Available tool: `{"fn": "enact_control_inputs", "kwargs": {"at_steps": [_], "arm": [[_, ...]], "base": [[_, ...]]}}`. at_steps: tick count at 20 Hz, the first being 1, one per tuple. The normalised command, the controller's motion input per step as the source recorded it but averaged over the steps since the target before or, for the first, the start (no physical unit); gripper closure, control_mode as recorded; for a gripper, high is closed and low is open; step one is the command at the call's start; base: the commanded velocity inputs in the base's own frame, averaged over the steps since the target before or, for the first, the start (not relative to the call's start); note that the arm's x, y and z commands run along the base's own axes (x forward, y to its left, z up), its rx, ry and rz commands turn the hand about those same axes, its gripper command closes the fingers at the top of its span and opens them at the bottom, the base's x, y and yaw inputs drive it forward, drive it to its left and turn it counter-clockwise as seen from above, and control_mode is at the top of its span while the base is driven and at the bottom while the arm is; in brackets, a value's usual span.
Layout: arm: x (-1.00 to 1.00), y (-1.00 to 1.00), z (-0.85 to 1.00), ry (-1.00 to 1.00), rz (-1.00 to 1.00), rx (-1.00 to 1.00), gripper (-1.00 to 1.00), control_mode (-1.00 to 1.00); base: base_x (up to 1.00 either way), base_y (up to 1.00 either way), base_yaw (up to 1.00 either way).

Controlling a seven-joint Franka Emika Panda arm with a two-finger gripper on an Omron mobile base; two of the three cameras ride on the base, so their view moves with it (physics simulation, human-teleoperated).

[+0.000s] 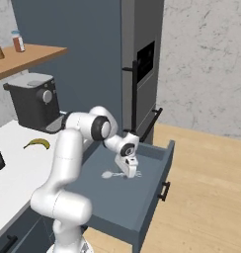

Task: Pick the tongs from the drawer and place it on the counter.

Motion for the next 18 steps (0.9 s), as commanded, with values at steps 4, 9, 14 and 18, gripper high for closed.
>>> {"fn": "enact_control_inputs", "kwargs": {"at_steps": [4, 9, 14, 18], "arm": [[0.02, 0.01, -0.55, 0.1, -0.01, 0.0, 1.0, -1.0], [-0.01, 0.02, -0.47, 0.04, 0.0, 0.0, 1.0, -1.0], [-0.73, -0.01, 0.67, 0.0, -0.07, 0.0, 1.0, -1.0], [-0.58, 0.0, 1.0, 0.0, -0.07, 0.04, 1.0, -1.0]], "base": [[0.0, 0.0, 0.0], [0.0, 0.0, 0.0], [0.0, 0.0, 0.0], [0.0, 0.0, 0.0]]}}
